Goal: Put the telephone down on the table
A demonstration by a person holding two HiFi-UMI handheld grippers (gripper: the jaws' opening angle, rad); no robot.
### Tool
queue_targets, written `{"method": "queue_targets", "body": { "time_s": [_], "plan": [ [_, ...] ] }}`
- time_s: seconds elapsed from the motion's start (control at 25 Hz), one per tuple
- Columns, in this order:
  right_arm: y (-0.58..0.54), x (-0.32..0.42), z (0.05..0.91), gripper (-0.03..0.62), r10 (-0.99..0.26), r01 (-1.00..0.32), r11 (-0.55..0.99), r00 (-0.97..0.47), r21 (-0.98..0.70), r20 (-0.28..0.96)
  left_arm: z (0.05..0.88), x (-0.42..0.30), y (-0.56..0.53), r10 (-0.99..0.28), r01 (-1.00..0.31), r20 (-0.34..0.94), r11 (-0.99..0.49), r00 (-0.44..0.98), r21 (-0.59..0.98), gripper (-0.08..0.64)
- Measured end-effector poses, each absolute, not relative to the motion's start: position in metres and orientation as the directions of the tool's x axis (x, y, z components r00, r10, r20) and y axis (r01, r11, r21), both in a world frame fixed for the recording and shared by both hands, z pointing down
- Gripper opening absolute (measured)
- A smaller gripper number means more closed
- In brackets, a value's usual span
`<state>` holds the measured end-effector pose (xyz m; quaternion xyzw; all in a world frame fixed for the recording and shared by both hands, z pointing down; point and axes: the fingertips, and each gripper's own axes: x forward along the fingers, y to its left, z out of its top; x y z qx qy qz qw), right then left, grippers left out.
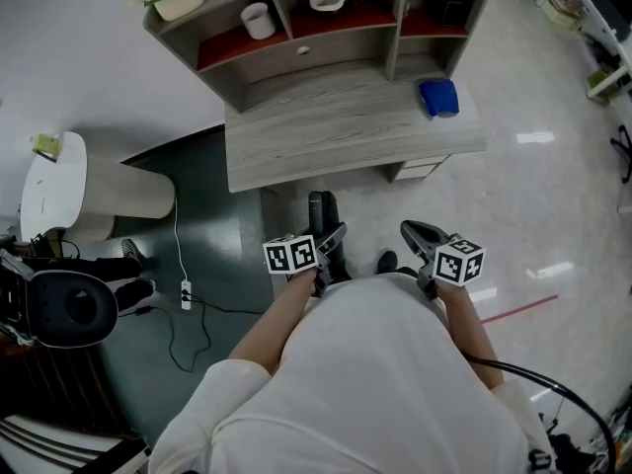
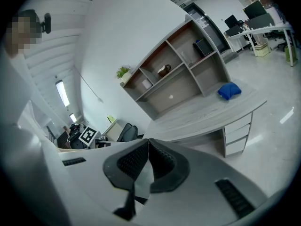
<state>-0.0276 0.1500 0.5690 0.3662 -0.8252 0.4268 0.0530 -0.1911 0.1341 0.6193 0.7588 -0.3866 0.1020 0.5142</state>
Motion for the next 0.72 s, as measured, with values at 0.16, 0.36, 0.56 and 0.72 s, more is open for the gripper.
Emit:
{"method": "queue_targets", "body": {
  "time_s": [0.16, 0.36, 0.56, 0.72],
  "plan": [
    [0.152, -0.015, 0.570, 0.018, -0.556, -0.639, 0.372, -0.734, -0.673, 0.390, 0.620, -0.179, 0.133, -0.497, -0.684, 0.543, -0.153, 0.677, 0.713, 0.278],
    [0.154, 0.004, 0.572, 0.018, -0.545, -0.632, 0.377, -0.742, -0.677, 0.389, 0.619, -0.162, 0.132, -0.509, -0.685, 0.541, -0.142, 0.669, 0.714, 0.278],
    [0.153, 0.030, 0.576, 0.018, -0.536, -0.628, 0.380, -0.748, -0.679, 0.391, 0.620, -0.142, 0.132, -0.537, -0.661, 0.521, -0.095, 0.663, 0.744, 0.278],
    [0.153, 0.046, 0.578, 0.018, -0.521, -0.621, 0.391, -0.758, -0.679, 0.393, 0.623, -0.130, 0.132, -0.550, -0.671, 0.526, -0.085, 0.648, 0.737, 0.278]
  ]
}}
